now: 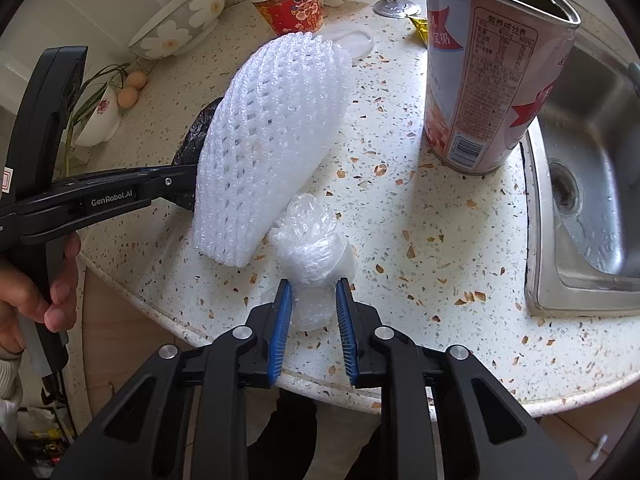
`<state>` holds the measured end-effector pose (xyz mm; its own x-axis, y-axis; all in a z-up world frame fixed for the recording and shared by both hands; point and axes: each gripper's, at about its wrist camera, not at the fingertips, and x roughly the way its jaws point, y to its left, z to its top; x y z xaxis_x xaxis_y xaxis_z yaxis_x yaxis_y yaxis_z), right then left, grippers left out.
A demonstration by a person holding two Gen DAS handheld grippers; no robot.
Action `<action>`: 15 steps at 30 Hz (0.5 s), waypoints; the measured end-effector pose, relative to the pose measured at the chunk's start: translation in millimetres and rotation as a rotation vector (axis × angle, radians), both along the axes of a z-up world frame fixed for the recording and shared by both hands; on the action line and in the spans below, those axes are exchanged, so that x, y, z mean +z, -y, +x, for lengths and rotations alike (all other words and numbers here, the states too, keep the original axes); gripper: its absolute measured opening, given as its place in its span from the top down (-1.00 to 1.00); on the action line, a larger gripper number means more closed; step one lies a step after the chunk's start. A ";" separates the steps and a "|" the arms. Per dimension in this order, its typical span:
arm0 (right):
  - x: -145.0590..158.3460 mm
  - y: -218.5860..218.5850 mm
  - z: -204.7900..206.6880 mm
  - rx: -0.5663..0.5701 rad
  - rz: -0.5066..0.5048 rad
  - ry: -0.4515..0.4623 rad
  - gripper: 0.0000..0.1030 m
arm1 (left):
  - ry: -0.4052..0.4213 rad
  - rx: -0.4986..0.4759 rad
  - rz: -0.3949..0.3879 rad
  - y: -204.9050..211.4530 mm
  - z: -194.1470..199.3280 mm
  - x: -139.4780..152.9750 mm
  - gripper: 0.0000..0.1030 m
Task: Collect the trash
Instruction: 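Grasp the black plastic bag with the left tool while the right tool grasps the clear plastic bag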
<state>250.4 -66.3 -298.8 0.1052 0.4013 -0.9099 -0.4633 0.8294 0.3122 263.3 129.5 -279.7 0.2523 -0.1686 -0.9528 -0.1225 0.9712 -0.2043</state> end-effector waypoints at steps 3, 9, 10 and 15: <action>2.4 4.0 -3.0 -0.003 0.011 0.002 0.77 | 0.007 -0.001 0.005 0.2 -5.4 5.2 1.00; 14.7 13.0 -12.5 0.003 0.047 0.024 0.81 | 0.047 0.020 0.006 -8.2 -25.8 25.7 1.00; 17.5 14.8 -14.8 0.003 0.052 0.028 0.81 | 0.057 0.024 0.002 -8.8 -29.4 30.4 1.00; 28.0 23.6 -26.9 0.024 0.081 0.055 0.81 | 0.094 0.039 -0.005 -5.3 -43.8 46.6 1.00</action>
<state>223.5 -89.9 -270.8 0.1439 0.4760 -0.8676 -0.5014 0.7909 0.3508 219.5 134.8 -233.1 0.3471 -0.1611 -0.9239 -0.1406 0.9651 -0.2211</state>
